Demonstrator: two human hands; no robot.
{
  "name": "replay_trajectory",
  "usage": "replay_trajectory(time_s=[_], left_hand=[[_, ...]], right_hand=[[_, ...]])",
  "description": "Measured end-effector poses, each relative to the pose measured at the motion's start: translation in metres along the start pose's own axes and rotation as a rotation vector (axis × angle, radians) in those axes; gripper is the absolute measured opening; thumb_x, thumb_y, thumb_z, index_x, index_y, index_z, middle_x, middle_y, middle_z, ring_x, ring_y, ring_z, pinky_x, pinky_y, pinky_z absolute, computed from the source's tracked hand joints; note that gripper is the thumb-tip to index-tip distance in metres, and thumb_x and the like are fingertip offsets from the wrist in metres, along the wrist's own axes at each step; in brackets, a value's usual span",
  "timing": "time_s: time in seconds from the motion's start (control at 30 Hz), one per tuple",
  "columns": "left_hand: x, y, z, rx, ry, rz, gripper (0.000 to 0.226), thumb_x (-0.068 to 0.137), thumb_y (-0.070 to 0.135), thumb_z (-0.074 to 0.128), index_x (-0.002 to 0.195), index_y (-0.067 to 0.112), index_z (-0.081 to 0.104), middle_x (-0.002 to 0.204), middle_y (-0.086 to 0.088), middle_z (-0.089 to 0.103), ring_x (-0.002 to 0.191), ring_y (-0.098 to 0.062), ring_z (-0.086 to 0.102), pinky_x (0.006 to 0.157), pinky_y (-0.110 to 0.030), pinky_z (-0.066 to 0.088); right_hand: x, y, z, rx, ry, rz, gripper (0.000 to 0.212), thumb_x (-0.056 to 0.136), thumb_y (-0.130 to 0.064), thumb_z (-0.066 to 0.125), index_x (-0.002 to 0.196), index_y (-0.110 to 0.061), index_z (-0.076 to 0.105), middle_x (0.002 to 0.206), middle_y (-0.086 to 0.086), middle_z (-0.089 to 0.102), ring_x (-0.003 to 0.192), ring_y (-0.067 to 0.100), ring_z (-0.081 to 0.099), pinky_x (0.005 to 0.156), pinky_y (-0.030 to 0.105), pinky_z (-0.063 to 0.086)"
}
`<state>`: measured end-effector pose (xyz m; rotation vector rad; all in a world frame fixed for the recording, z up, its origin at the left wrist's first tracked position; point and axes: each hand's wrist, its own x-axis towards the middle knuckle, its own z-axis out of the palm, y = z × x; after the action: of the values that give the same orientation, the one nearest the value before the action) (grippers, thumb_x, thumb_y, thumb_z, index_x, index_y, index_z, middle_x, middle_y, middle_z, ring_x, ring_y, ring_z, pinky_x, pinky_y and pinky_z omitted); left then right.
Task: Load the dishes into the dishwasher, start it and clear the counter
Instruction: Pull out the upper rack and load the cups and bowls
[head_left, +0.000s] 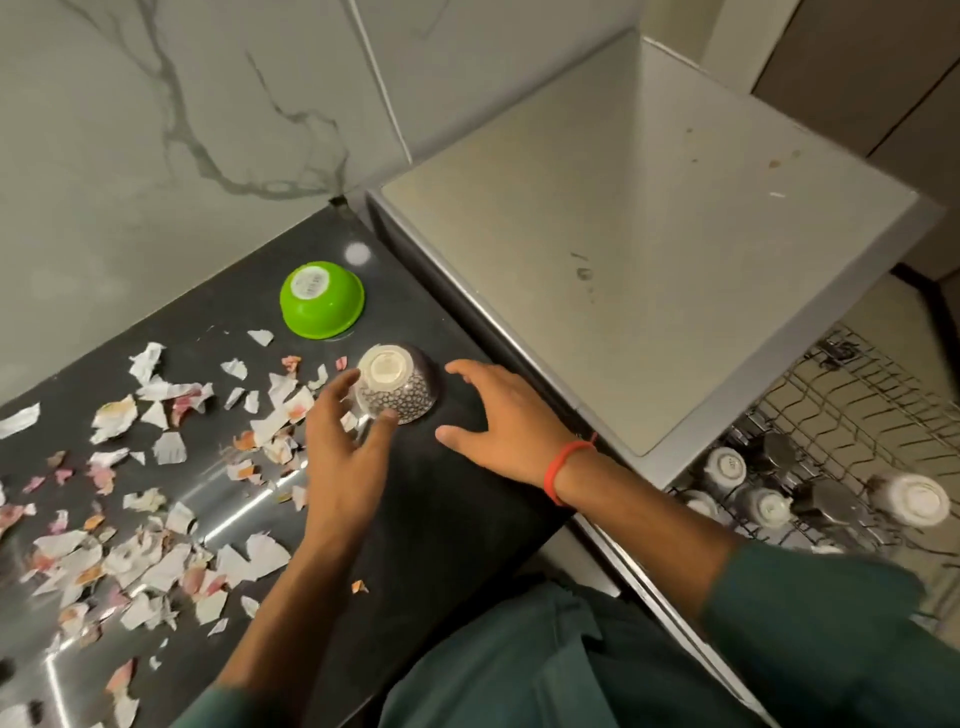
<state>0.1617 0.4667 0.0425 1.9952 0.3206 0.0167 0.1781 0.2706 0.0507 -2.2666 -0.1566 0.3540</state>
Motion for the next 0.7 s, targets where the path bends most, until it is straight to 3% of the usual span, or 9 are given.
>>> replay_trajectory(time_s=[0.07, 0.2, 0.37, 0.5, 0.63, 0.7], left_hand=[[0.005, -0.006, -0.001, -0.031, -0.060, -0.049, 0.059, 0.088, 0.031, 0.067, 0.143, 0.031, 0.046, 0.144, 0.008, 0.054, 0.132, -0.003, 0.050, 0.113, -0.046, 0.044], [0.009, -0.011, 0.002, -0.107, -0.139, -0.062, 0.055, 0.096, 0.000, 0.062, 0.141, 0.025, 0.045, 0.132, 0.014, 0.057, 0.115, 0.026, 0.047, 0.118, -0.037, 0.038], [0.011, -0.009, -0.001, -0.198, -0.148, -0.123, 0.058, 0.096, 0.002, 0.061, 0.141, 0.034, 0.042, 0.129, 0.026, 0.055, 0.116, 0.025, 0.048, 0.117, -0.032, 0.038], [0.003, -0.005, 0.000, -0.245, -0.126, -0.100, 0.066, 0.098, 0.012, 0.064, 0.154, 0.031, 0.034, 0.142, 0.013, 0.056, 0.129, 0.008, 0.052, 0.118, -0.036, 0.039], [-0.013, 0.008, 0.004, -0.239, -0.113, -0.012, 0.067, 0.097, 0.011, 0.062, 0.153, 0.035, 0.033, 0.135, 0.037, 0.050, 0.127, 0.018, 0.047, 0.118, -0.032, 0.039], [-0.021, 0.017, 0.008, -0.205, -0.095, 0.052, 0.072, 0.090, 0.018, 0.062, 0.153, 0.036, 0.033, 0.138, 0.038, 0.047, 0.133, 0.016, 0.042, 0.120, -0.035, 0.036]], right_hand=[[0.018, -0.009, 0.014, -0.097, -0.029, -0.035, 0.083, 0.081, -0.042, 0.078, 0.151, -0.023, 0.037, 0.147, 0.005, 0.048, 0.136, 0.024, 0.043, 0.113, 0.035, 0.036], [0.048, -0.020, 0.036, -0.204, 0.008, -0.061, 0.100, 0.073, -0.043, 0.080, 0.155, -0.019, 0.029, 0.147, 0.009, 0.044, 0.131, 0.034, 0.046, 0.107, 0.048, 0.042], [0.067, -0.020, 0.053, -0.301, 0.037, -0.009, 0.110, 0.072, -0.056, 0.079, 0.158, -0.021, 0.020, 0.151, 0.007, 0.040, 0.134, 0.033, 0.041, 0.107, 0.047, 0.040], [0.074, -0.021, 0.052, -0.305, 0.055, -0.002, 0.108, 0.068, -0.056, 0.083, 0.156, -0.024, 0.028, 0.149, 0.005, 0.045, 0.133, 0.031, 0.042, 0.109, 0.043, 0.037], [0.065, -0.017, 0.040, -0.204, 0.132, 0.001, 0.104, 0.065, -0.054, 0.085, 0.152, -0.029, 0.034, 0.148, -0.001, 0.049, 0.133, 0.026, 0.045, 0.110, 0.043, 0.037], [0.052, -0.015, 0.030, -0.121, 0.192, -0.011, 0.102, 0.064, -0.052, 0.086, 0.150, -0.028, 0.038, 0.145, -0.002, 0.052, 0.131, 0.024, 0.047, 0.110, 0.043, 0.038]])
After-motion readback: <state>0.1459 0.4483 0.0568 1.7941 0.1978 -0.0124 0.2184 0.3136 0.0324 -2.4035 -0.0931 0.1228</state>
